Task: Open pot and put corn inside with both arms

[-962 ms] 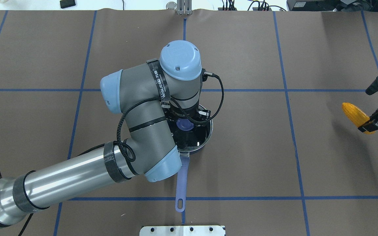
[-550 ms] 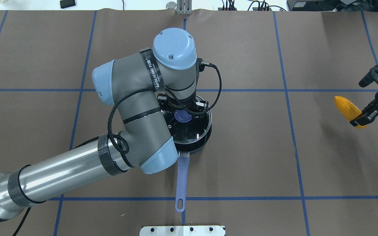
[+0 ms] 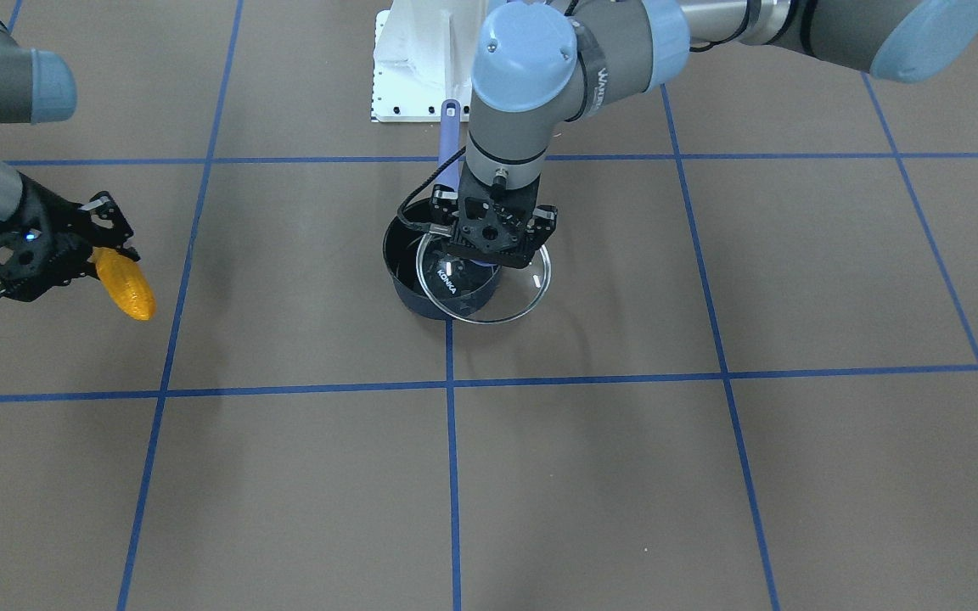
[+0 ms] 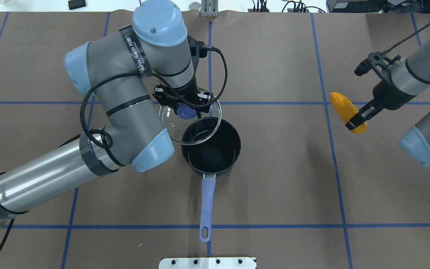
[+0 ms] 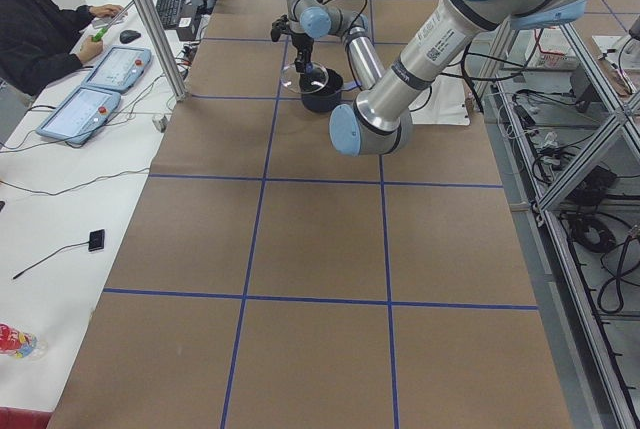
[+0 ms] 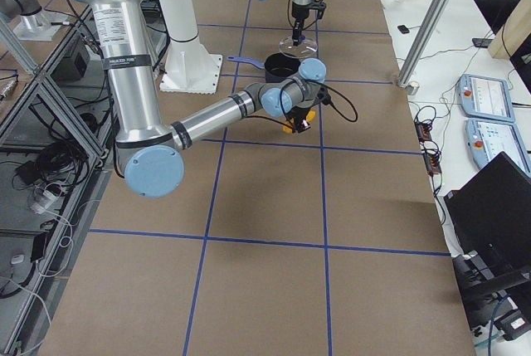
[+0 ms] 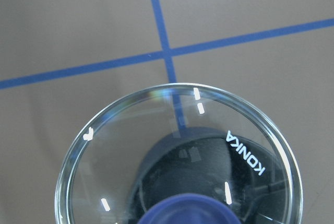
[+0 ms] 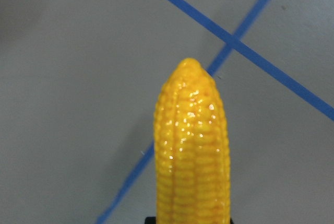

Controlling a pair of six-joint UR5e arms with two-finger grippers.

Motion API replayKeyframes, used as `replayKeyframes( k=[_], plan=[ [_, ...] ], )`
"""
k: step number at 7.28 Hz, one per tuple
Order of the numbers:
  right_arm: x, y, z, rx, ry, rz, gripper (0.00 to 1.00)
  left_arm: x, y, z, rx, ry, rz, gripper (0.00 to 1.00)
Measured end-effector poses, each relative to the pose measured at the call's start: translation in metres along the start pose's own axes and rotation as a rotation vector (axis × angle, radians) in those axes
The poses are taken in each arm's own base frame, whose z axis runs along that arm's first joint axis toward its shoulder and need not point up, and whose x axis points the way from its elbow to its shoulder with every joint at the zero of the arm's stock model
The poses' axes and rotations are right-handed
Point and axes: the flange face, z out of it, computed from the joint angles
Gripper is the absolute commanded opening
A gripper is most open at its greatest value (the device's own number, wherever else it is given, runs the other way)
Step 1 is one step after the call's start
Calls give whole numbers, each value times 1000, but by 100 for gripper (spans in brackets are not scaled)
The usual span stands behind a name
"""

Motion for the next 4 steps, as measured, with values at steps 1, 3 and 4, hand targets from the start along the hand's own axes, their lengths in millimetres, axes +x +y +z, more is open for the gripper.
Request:
replayKeyframes(
  k=[1, 3, 4],
  plan=[
    [-41, -22, 4, 8, -26, 38, 39, -27, -5, -5, 3, -10, 12, 48],
    [-117, -57, 12, 23, -63, 106, 39, -91, -9, -17, -2, -22, 39, 48],
    [-153, -72, 17, 32, -62, 122, 39, -121, -9, -22, 1, -32, 58, 49]
  ],
)
